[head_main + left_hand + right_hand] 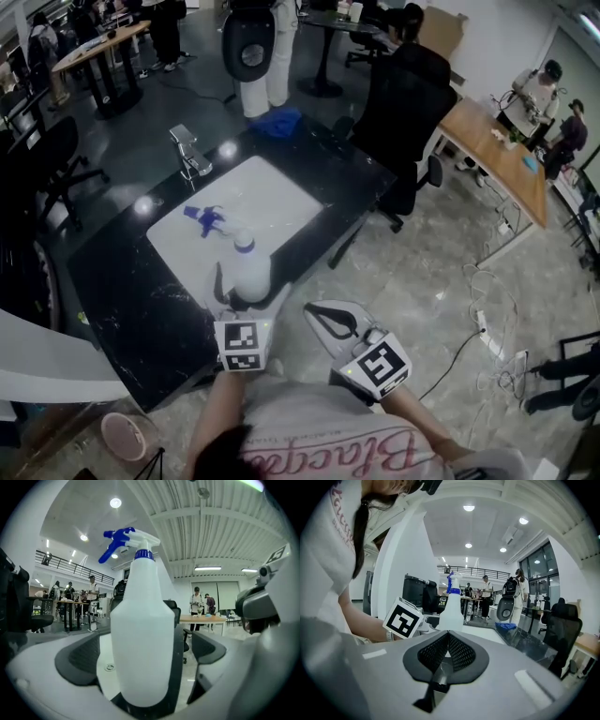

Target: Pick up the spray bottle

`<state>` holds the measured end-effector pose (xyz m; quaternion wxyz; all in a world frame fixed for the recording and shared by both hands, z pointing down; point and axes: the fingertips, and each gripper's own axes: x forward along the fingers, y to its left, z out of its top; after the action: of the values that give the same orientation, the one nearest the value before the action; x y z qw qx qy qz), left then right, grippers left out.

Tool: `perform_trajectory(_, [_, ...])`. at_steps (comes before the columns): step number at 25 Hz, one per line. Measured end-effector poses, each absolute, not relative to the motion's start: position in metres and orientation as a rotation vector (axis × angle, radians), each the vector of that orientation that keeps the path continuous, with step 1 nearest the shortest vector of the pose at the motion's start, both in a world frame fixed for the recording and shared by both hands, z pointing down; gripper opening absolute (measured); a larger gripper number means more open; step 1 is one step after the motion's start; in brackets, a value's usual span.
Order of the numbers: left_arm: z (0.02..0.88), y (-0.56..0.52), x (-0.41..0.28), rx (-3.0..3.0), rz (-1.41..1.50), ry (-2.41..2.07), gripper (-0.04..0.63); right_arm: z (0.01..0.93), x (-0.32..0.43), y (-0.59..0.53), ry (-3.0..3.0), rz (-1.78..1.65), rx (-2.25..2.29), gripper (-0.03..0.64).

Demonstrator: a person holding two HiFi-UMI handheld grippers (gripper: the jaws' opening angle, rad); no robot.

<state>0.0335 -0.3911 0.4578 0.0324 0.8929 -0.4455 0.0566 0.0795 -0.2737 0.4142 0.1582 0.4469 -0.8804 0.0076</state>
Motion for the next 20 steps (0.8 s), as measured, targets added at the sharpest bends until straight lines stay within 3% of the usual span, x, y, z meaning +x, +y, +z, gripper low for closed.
perform_trajectory(8, [0.461,-0.414,0.050,2.787,0.211,-1.325,0.572,0.414,0.089,-0.307,-2.512,0.035,1.329,0.003])
perform_trajectory(10, [0.462,-0.414,0.050,2.800,0.235,-1.326,0.471,0.416,0.090,-0.311,-2.501,0.042,1.337,0.003])
perform_trajectory(14, [0.463,-0.415,0.049,2.806,0.248,-1.336,0.431,0.422,0.090,-0.315,-2.494,0.061,1.338,0.003])
perform_trajectory(20, [0.462,-0.415,0.046,2.818,0.262,-1.334,0.428,0.418,0.087,-0.317,-2.507,0.059,1.369,0.003])
